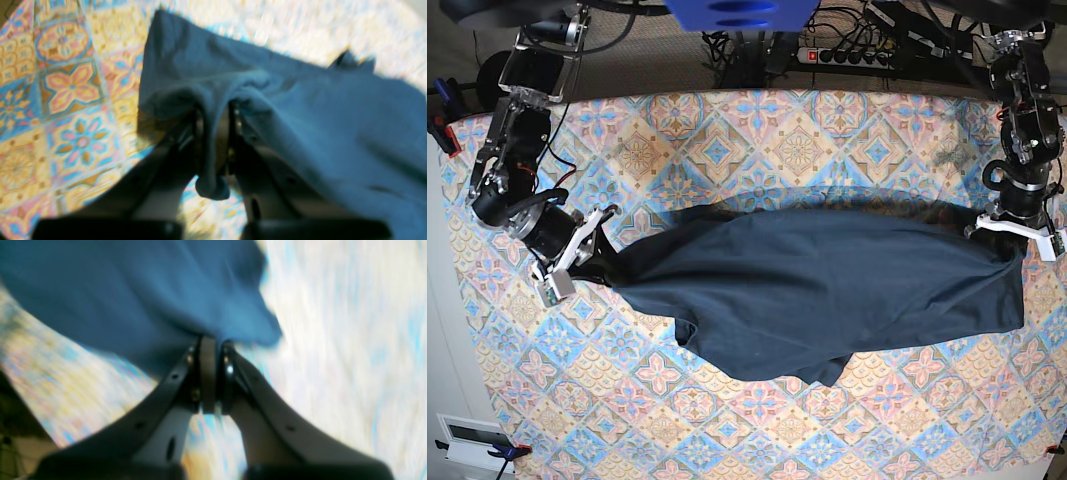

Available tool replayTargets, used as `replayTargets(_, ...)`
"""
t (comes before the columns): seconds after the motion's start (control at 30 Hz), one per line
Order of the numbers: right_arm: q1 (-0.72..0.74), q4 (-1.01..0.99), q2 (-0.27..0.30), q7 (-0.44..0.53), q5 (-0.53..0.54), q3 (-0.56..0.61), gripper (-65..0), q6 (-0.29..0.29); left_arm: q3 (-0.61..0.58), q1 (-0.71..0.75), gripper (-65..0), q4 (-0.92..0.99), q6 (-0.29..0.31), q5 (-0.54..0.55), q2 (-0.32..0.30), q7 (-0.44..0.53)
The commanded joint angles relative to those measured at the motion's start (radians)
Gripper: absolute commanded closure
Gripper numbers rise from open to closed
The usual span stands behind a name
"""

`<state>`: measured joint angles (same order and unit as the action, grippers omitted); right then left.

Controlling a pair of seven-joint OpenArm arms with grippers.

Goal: Layout the t-shirt on the table in an organized manner, then fold the t-shirt properly
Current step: 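Lift the shirt edge with both grippers, stretching it between them, then raise the held shirt high with both grippers and shake it out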

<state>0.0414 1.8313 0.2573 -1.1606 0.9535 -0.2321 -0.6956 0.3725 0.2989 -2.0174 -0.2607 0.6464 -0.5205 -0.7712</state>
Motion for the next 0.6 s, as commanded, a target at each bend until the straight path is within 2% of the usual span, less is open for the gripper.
replayTargets(0.0, 0.012, 0.02, 0.01, 0.018, 0.048, -0.023, -0.6, -0.003, 0.012, -0.017, 0.0, -0.035, 0.004, -0.003, -0.014, 0.026)
replayTargets(0.07, 0.012, 0.021, 0.01, 0.018, 0.101, -0.066, -0.6, -0.003, 0.012, -0.034, 0.0, -0.049, 0.004, -0.001, -0.003, 0.026)
replayTargets(0.2, 0.016, 0.02, 0.014, 0.018, 0.111, -0.131, -0.6, -0.003, 0.012, -0.099, 0.0, -0.052, 0.004, -0.001, 0.036, 0.025)
replayTargets(0.4, 0.125, -0.017, 0.098, 0.023, 0.115, -0.138, -0.6, -0.003, 0.007, -0.244, 0.0, -0.052, 0.004, -0.001, 0.044, 0.015)
replayTargets(0.5, 0.211, -0.054, 0.138, 0.023, 0.117, -0.14, -0.6, -0.003, 0.007, -0.358, 0.0, -0.05, 0.004, 0.01, 0.044, -0.067)
replayTargets(0.57, 0.262, -0.095, 0.172, 0.023, 0.15, -0.14, -0.6, -0.003, 0.007, -0.447, 0.0, -0.047, 0.004, 0.057, 0.047, -0.135)
